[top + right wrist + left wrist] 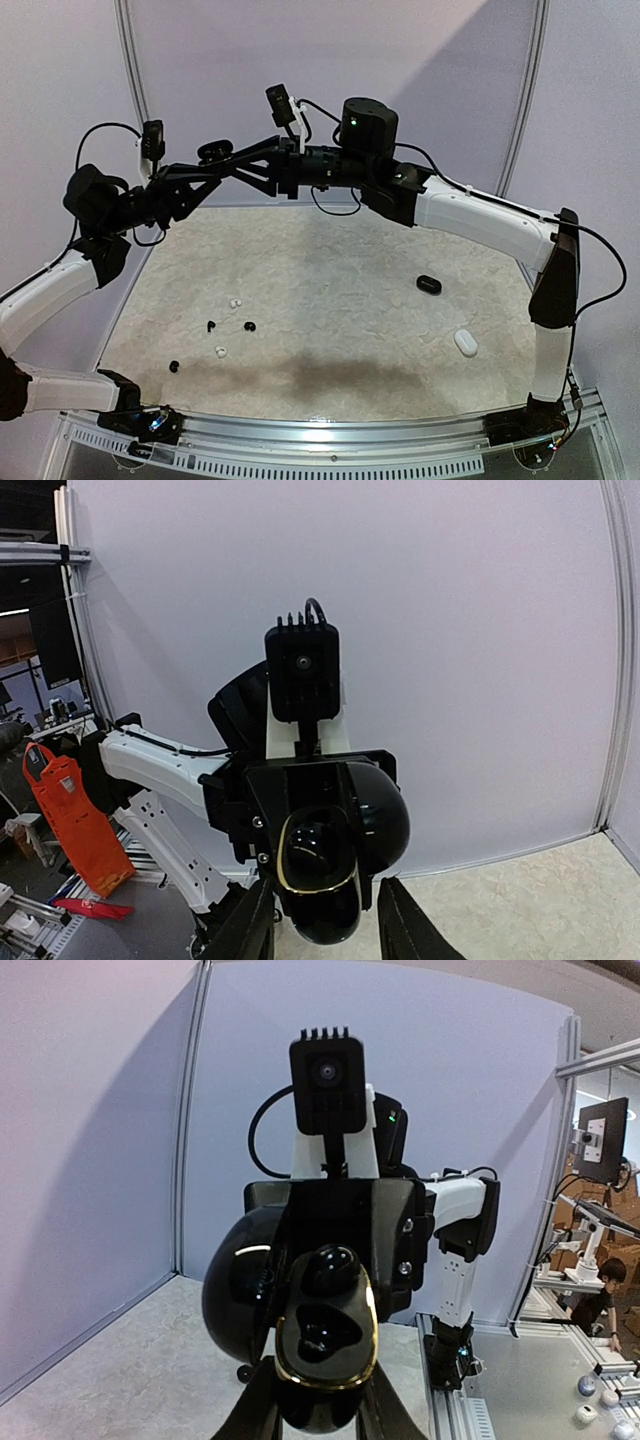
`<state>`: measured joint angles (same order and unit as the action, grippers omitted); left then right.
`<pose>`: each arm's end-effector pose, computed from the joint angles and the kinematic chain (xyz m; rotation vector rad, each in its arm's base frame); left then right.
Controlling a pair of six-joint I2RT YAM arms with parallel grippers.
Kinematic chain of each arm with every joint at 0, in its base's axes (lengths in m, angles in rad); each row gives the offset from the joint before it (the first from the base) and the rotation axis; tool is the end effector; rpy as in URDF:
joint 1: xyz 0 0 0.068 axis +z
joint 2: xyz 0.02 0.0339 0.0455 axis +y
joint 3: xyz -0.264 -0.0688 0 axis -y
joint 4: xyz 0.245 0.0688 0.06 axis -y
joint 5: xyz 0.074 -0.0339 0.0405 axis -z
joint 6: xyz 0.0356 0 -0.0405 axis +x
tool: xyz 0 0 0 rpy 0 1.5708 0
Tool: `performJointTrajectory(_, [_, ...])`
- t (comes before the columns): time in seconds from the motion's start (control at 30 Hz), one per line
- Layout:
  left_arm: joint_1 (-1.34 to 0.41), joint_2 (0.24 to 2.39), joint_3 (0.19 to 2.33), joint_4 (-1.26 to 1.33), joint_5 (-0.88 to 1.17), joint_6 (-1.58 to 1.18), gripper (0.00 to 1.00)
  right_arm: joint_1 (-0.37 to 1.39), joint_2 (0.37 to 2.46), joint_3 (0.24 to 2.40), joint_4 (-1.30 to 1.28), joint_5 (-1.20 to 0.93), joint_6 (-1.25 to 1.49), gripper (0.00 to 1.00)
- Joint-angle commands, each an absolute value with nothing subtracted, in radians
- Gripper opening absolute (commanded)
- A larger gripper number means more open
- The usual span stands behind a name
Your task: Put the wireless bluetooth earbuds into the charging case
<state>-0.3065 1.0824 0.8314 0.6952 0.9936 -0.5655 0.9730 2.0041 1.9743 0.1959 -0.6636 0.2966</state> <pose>0.2129 -0.0987 0.3841 0.7969 1.2167 -1.2803 0.2510 0.4076 0.4226 -1.0780 1.2172 1.4730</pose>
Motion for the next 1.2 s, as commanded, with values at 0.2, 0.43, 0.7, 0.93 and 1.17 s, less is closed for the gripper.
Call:
performJointTrajectory(0.2, [-0.324,1.091,0.864,0.703,0.983,-0.552,0.0,0.979,2.036,2.015,0.194,-0.683,0.316,0.32])
performJointTrajectory(0.43, [-0.325,1.091,0.864,0.703,0.984,-0.547,0.0,0.979,2.055,2.037,0.173,-0.686,0.32,0.34])
performJointTrajectory(0.7, [-0.325,1.088,0.861,0.703,0.981,-0.546,0.0,0.981,2.058,2.041,0.161,-0.685,0.319,0.33])
performJointTrajectory(0.93, [-0.327,1.088,0.86,0.703,0.983,-0.542,0.0,0.981,2.061,2.041,0.149,-0.674,0.318,0.37])
performJointTrajectory(1.17, [-0.326,1.087,0.859,0.7,0.981,-0.54,0.0,0.981,2.062,2.042,0.138,-0.679,0.314,0.29])
